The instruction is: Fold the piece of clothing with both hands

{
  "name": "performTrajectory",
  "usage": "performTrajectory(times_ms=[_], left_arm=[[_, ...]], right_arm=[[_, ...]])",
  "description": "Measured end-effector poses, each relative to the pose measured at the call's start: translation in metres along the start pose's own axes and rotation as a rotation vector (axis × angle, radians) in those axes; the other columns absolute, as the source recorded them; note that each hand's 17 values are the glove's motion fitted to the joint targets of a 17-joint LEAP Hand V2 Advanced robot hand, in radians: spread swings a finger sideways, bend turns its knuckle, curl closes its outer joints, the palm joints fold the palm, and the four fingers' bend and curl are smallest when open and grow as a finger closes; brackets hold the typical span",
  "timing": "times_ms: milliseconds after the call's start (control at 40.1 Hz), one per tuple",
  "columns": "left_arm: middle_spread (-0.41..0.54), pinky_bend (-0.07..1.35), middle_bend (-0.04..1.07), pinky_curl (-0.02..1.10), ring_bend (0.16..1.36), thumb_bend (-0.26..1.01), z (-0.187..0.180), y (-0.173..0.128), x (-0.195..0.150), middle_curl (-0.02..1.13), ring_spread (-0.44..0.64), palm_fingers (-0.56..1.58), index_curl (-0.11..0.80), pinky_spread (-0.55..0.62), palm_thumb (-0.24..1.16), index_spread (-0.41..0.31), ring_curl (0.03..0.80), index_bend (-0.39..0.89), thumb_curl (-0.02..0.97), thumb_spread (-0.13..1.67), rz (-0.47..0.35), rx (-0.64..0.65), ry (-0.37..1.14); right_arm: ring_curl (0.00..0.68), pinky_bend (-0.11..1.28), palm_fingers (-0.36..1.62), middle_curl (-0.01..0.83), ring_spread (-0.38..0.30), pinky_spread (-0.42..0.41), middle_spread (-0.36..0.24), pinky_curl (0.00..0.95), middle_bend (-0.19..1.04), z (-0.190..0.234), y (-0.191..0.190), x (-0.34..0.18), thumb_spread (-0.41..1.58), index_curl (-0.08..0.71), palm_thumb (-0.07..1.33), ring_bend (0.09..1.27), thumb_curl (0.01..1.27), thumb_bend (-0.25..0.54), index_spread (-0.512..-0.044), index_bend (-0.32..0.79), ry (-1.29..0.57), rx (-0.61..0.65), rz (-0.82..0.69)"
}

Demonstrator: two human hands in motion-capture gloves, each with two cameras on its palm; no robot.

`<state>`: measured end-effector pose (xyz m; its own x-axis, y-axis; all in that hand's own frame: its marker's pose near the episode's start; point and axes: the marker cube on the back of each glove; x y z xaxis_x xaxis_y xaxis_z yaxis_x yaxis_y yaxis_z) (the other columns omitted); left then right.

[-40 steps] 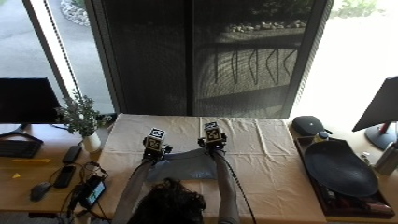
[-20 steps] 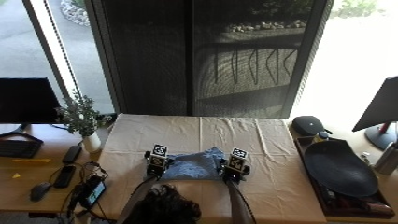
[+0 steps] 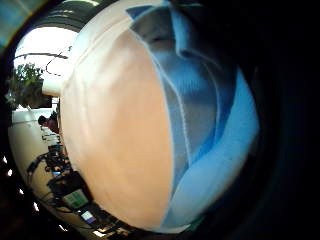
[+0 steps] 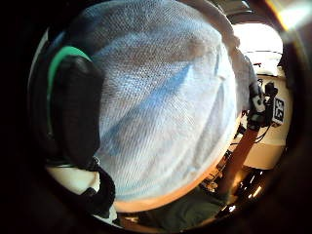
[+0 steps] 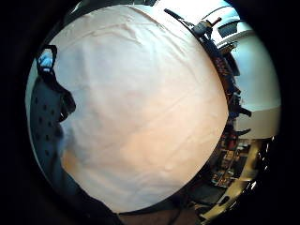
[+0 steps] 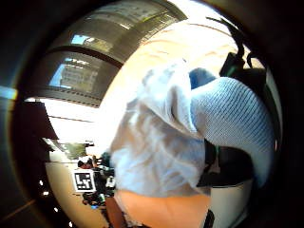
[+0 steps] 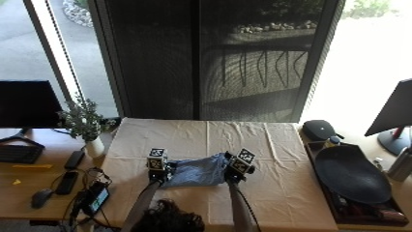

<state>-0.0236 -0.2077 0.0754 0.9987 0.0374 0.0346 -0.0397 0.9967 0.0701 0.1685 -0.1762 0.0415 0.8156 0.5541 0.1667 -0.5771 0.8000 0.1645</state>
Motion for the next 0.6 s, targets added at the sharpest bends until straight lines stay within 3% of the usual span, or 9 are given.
performTrajectory(times_ms=[25, 75, 149, 224, 274, 374, 523, 598], left_arm=[[-0.048, 0.40, 0.17, 0.32, 0.44, -0.01, -0.005, -0.001, 0.001, 0.37, 0.21, 0.29, 0.372, 0.35, 0.16, -0.155, 0.297, 0.19, 0.136, 1.53, 0.018, -0.015, 0.030], [-0.045, 0.40, 0.17, 0.31, 0.43, -0.01, -0.016, 0.001, 0.003, 0.37, 0.22, 0.29, 0.375, 0.36, 0.15, -0.154, 0.294, 0.19, 0.135, 1.54, 0.048, -0.081, 0.108], [-0.046, 0.45, 0.17, 0.32, 0.45, -0.01, -0.044, 0.017, 0.000, 0.37, 0.21, 0.36, 0.369, 0.33, 0.15, -0.153, 0.296, 0.15, 0.140, 1.53, 0.072, -0.255, 0.242], [-0.049, 0.47, 0.17, 0.32, 0.47, -0.01, -0.076, 0.034, -0.023, 0.36, 0.20, 0.39, 0.359, 0.29, 0.14, -0.147, 0.297, 0.13, 0.143, 1.52, -0.051, -0.387, 0.178], [-0.052, 0.49, 0.18, 0.33, 0.49, 0.00, -0.093, 0.036, -0.041, 0.37, 0.18, 0.41, 0.347, 0.27, 0.15, -0.144, 0.301, 0.11, 0.147, 1.51, -0.127, -0.337, 0.075], [-0.053, 0.51, 0.19, 0.34, 0.51, 0.00, -0.113, 0.028, -0.066, 0.37, 0.16, 0.41, 0.332, 0.23, 0.16, -0.142, 0.315, 0.11, 0.155, 1.51, -0.124, -0.216, 0.045], [-0.053, 0.52, 0.19, 0.34, 0.52, 0.00, -0.162, 0.074, -0.074, 0.38, 0.15, 0.41, 0.317, 0.21, 0.17, -0.140, 0.321, 0.11, 0.165, 1.50, -0.179, -0.228, 0.017], [-0.048, 0.52, 0.19, 0.35, 0.53, 0.00, -0.169, 0.086, -0.075, 0.38, 0.15, 0.41, 0.311, 0.20, 0.17, -0.138, 0.321, 0.12, 0.168, 1.50, -0.185, -0.217, -0.006]], right_arm=[[0.409, 0.51, 1.27, 0.431, -0.206, -0.172, -0.236, 0.333, 0.37, -0.008, -0.012, -0.011, 1.18, 0.340, 0.78, 0.63, 0.35, 0.135, -0.282, 0.07, -0.072, 0.085, -0.005], [0.433, 0.56, 1.24, 0.446, -0.221, -0.211, -0.241, 0.351, 0.40, -0.021, -0.022, -0.033, 1.14, 0.307, 0.81, 0.68, 0.37, 0.126, -0.287, 0.00, -0.229, 0.134, -0.024], [0.467, 0.63, 1.17, 0.473, -0.233, -0.254, -0.246, 0.377, 0.48, -0.044, -0.003, -0.064, 1.10, 0.207, 0.85, 0.79, 0.39, 0.121, -0.305, -0.16, -0.428, -0.032, -0.044], [0.479, 0.67, 1.12, 0.483, -0.237, -0.279, -0.246, 0.390, 0.49, -0.065, 0.012, -0.104, 0.99, 0.157, 0.87, 0.82, 0.43, 0.095, -0.316, -0.11, -0.606, -0.155, -0.094], [0.483, 0.67, 1.12, 0.486, -0.240, -0.277, -0.245, 0.393, 0.49, -0.074, 0.017, -0.129, 0.93, 0.151, 0.89, 0.82, 0.45, 0.084, -0.321, -0.04, -0.668, -0.167, -0.142], [0.478, 0.62, 1.10, 0.492, -0.231, -0.244, -0.237, 0.383, 0.49, -0.084, 0.032, -0.188, 0.85, 0.153, 0.93, 0.80, 0.49, 0.064, -0.326, 0.04, -0.721, -0.116, -0.290], [0.458, 0.57, 1.07, 0.496, -0.230, -0.223, -0.234, 0.371, 0.49, -0.067, 0.078, -0.266, 0.78, 0.156, 0.96, 0.73, 0.53, 0.030, -0.325, 0.07, -0.656, -0.158, -0.496], [0.447, 0.57, 1.04, 0.493, -0.229, -0.212, -0.230, 0.368, 0.47, -0.044, 0.103, -0.286, 0.76, 0.159, 0.98, 0.69, 0.55, 0.017, -0.327, 0.07, -0.506, -0.216, -0.519]])
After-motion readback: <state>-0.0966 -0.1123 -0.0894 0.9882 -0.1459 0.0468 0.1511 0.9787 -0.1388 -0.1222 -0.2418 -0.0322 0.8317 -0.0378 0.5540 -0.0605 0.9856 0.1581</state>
